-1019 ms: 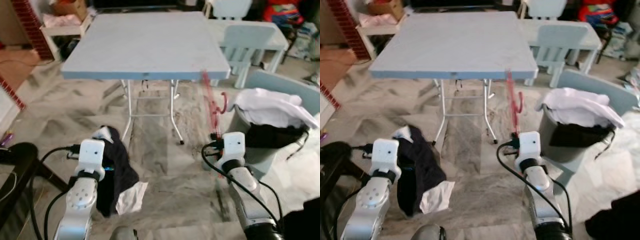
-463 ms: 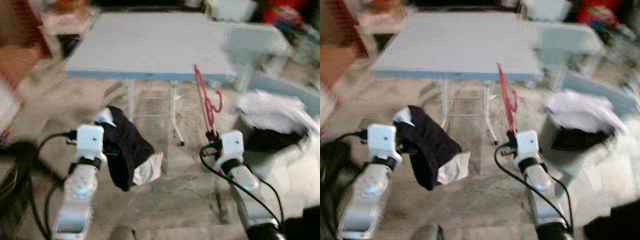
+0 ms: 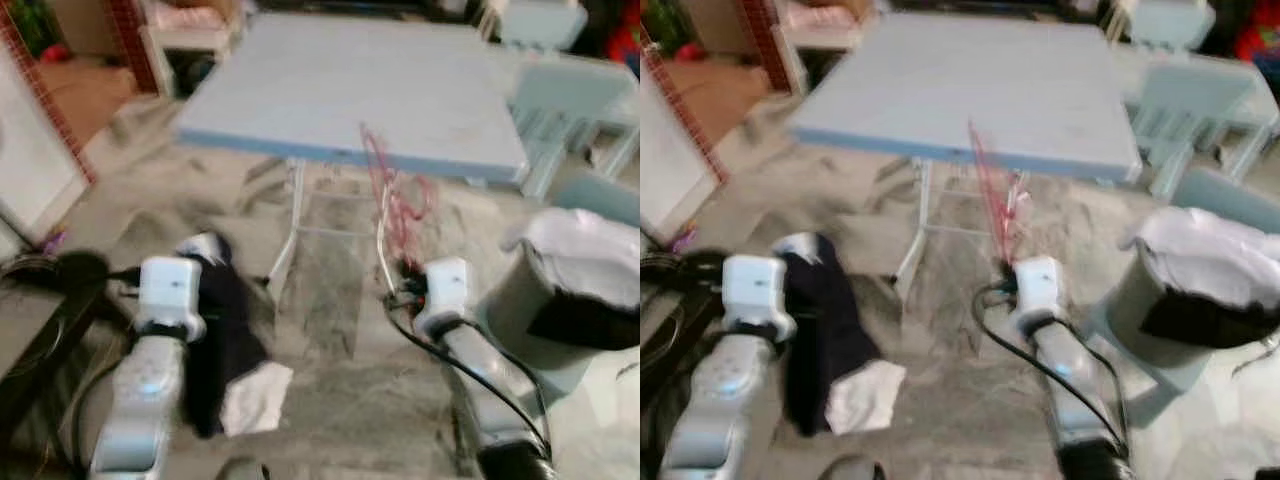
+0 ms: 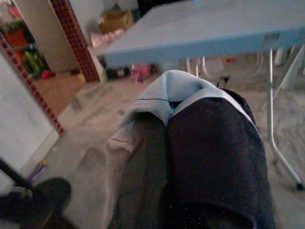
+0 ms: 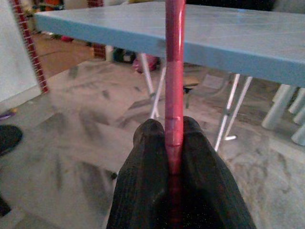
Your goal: Hang hanger
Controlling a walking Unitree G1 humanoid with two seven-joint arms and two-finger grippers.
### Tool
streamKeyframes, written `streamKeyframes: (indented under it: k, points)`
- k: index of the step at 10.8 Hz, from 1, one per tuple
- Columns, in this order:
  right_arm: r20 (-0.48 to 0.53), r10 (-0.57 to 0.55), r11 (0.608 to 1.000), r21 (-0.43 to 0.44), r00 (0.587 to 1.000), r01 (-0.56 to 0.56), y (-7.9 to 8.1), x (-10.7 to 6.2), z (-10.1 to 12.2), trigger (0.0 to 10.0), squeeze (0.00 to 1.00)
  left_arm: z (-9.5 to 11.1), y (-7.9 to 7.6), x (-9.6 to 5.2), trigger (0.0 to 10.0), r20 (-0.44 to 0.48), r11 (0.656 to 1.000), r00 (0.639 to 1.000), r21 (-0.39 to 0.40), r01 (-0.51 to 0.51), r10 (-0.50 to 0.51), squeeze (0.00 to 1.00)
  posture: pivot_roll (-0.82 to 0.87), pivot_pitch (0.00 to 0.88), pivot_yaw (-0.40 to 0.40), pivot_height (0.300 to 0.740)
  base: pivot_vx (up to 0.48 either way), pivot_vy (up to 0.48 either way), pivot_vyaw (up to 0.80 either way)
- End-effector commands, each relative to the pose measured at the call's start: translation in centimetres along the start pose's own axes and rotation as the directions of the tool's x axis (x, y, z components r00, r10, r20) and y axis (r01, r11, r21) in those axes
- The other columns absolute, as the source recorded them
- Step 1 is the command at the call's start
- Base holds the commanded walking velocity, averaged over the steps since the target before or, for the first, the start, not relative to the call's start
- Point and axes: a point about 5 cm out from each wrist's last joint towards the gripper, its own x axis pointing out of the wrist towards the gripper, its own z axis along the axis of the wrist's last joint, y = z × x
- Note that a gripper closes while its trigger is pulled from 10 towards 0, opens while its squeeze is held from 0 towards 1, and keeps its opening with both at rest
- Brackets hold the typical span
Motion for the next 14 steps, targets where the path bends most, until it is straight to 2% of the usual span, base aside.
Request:
streamKeyframes:
  k: [1,3,5,7,8,9,10,12,14]
  points:
    - [0.001,-0.036,0.999,-0.006,0.999,0.036,-1.2,-0.5,0.0,10.0,0.0,1.4,-0.8,0.3,10.0,0.061,0.999,0.998,-0.017,0.032,-0.031,0.0,0.03,0.0,-0.008,0.74,0.285,0.0,0.0]
    - [-0.005,-0.062,0.998,-0.026,0.998,0.062,-1.9,-1.0,-0.4,10.0,0.0,2.0,-0.6,0.5,10.0,0.08,1.0,0.997,-0.017,0.026,-0.025,0.0,0.03,0.0,-0.01,0.74,0.283,0.0,0.0]
    - [-0.015,-0.067,0.997,-0.031,0.998,0.066,-2.0,-1.3,-0.7,10.0,0.0,3.6,-0.2,1.1,10.0,0.138,1.0,0.99,-0.022,0.0,0.003,0.0,0.04,0.0,-0.012,0.74,0.289,0.0,0.0]
    - [-0.018,-0.06,0.997,-0.043,0.998,0.059,-1.9,-1.2,-0.8,10.0,0.0,5.7,0.8,2.1,10.0,0.215,0.998,0.975,-0.012,-0.054,0.055,0.0,0.04,0.0,-0.012,0.74,0.291,0.0,0.0]
    - [-0.018,-0.06,0.997,-0.043,0.998,0.059,-1.9,-1.2,-0.9,10.0,0.0,7.4,1.9,2.7,10.0,0.269,0.995,0.958,-0.012,-0.098,0.098,0.0,0.04,0.0,-0.013,0.74,0.289,0.0,0.0]
    - [-0.023,-0.058,0.998,-0.039,0.998,0.057,-1.9,-1.1,-1.0,10.0,0.0,8.0,2.6,3.1,10.0,0.284,0.993,0.951,-0.016,-0.121,0.12,0.0,0.04,0.0,-0.014,0.74,0.289,0.0,0.0]
    - [-0.027,-0.057,0.997,-0.047,0.998,0.056,-1.9,-1.2,-1.0,10.0,0.0,8.0,2.8,3.3,10.0,0.28,0.992,0.952,-0.018,-0.126,0.127,0.0,0.04,0.0,-0.013,0.74,0.292,0.0,0.0]
    - [-0.025,-0.062,0.997,-0.049,0.998,0.061,-2.0,-1.1,-1.1,10.0,0.0,7.3,2.7,3.2,10.0,0.247,0.991,0.96,-0.041,-0.124,0.13,0.0,0.04,0.0,-0.012,0.74,0.126,0.42,0.0]
    - [-0.024,-0.058,0.997,-0.044,0.998,0.057,-1.9,-1.0,-1.1,10.0,0.0,7.3,2.6,3.2,10.0,0.25,0.992,0.96,-0.032,-0.122,0.126,0.0,0.04,0.0,-0.014,0.74,0.0,0.426,0.0]
